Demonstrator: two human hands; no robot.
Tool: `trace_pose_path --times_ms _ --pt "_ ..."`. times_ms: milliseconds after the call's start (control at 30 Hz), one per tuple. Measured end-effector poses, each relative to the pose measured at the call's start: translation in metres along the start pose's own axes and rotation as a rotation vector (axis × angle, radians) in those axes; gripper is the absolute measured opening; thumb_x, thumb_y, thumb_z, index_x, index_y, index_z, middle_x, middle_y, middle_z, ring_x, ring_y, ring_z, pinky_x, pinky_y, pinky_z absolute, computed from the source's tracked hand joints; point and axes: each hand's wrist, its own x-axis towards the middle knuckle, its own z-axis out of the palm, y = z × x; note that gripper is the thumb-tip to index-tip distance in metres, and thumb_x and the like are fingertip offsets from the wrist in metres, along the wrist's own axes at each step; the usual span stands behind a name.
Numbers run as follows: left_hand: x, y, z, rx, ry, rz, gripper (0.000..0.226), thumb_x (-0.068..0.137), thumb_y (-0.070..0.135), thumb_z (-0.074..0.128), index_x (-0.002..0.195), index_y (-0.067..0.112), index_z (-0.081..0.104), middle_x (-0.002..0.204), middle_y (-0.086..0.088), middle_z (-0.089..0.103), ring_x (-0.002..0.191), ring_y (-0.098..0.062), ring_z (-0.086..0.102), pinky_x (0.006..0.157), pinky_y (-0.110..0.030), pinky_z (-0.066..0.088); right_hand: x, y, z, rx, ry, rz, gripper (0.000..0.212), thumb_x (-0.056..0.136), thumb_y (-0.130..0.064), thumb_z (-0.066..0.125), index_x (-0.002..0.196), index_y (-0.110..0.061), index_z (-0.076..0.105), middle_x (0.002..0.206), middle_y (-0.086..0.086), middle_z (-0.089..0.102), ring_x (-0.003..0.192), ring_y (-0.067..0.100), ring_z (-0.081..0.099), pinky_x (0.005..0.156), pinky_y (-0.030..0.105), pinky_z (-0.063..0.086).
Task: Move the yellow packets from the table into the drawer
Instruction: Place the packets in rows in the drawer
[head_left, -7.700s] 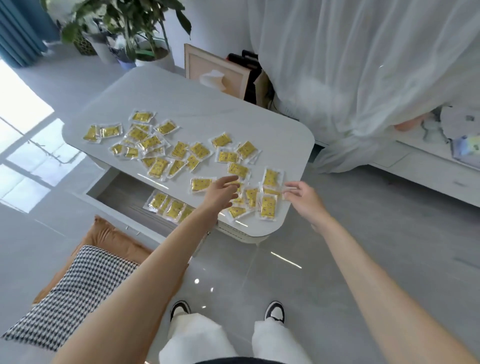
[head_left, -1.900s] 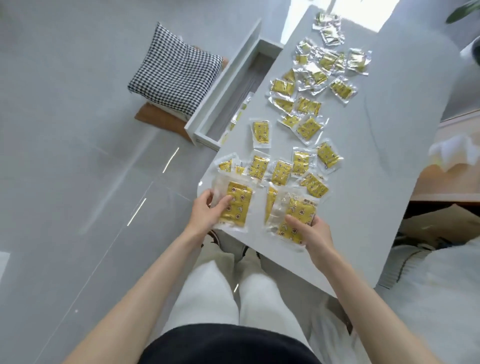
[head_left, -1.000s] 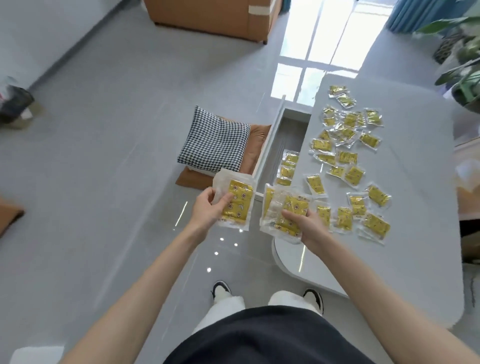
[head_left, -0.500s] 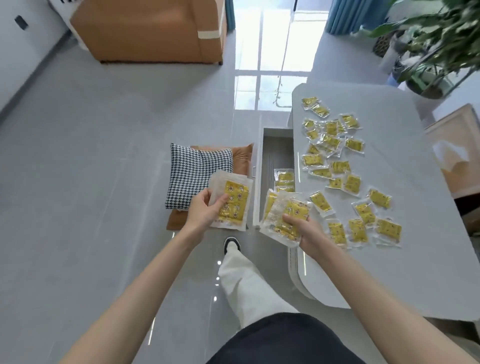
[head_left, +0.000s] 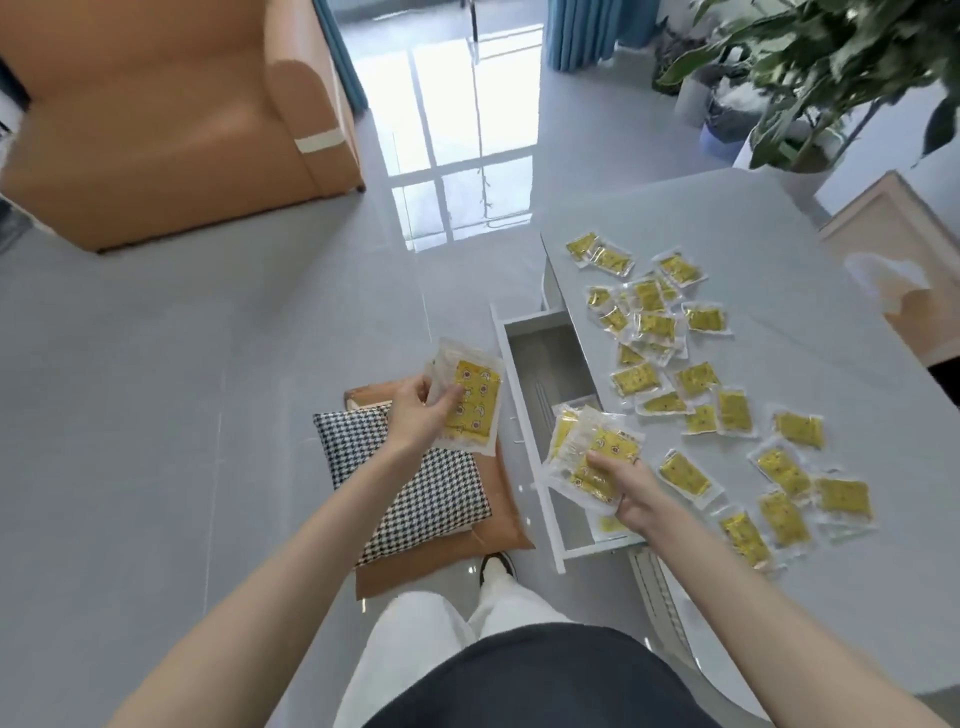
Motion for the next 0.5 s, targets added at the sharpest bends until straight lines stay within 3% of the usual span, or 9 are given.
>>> trace_pose_path --times_ms 100,267,400,500 --pt "0.033 0.016 0.012 0.022 -0.072 -0.034 0.012 0.090 0.023 0.061 0.097 0.014 0.057 0.095 -0.001 0.066 0.084 -0.013 0.065 0.059 -0.015 0.046 0.011 -0.017 0.005 0.057 0.042 -0.001 0.020 0.083 0.002 0.068 0.100 -0.007 0.064 0.064 0.001 0.073 0.055 0.014 0.070 0.045 0.025 0.055" --pt "0.073 0.038 0.044 0.134 -0.208 -0.033 0.017 0.090 0.022 0.062 0.100 0.009 0.058 0.098 -0.004 0.067 0.089 -0.019 0.067 0.062 -0.018 0.050 0.022 -0.034 0.000 0.173 0.136 -0.023 0.018 0.084 0.004 0.066 0.086 -0.010 0.054 0.070 0.005 0.071 0.063 0.017 0.068 0.056 0.034 0.056" --pt "0.098 0.048 0.079 0.218 -0.329 -0.038 0.011 0.091 0.020 0.062 0.096 0.013 0.056 0.097 -0.004 0.066 0.090 -0.020 0.066 0.066 -0.022 0.053 0.035 -0.027 -0.014 0.246 0.204 -0.017 0.022 0.079 0.001 0.071 0.099 -0.004 0.063 0.066 0.002 0.074 0.058 0.013 0.071 0.051 0.026 0.058" --pt "0.121 0.051 0.103 0.324 -0.421 -0.016 0.012 0.090 0.024 0.063 0.095 0.016 0.056 0.102 -0.007 0.067 0.092 -0.021 0.067 0.080 -0.035 0.057 0.042 -0.019 -0.013 0.305 0.206 -0.013 0.019 0.079 0.002 0.070 0.096 -0.004 0.065 0.068 0.005 0.074 0.057 0.015 0.071 0.056 0.032 0.060"
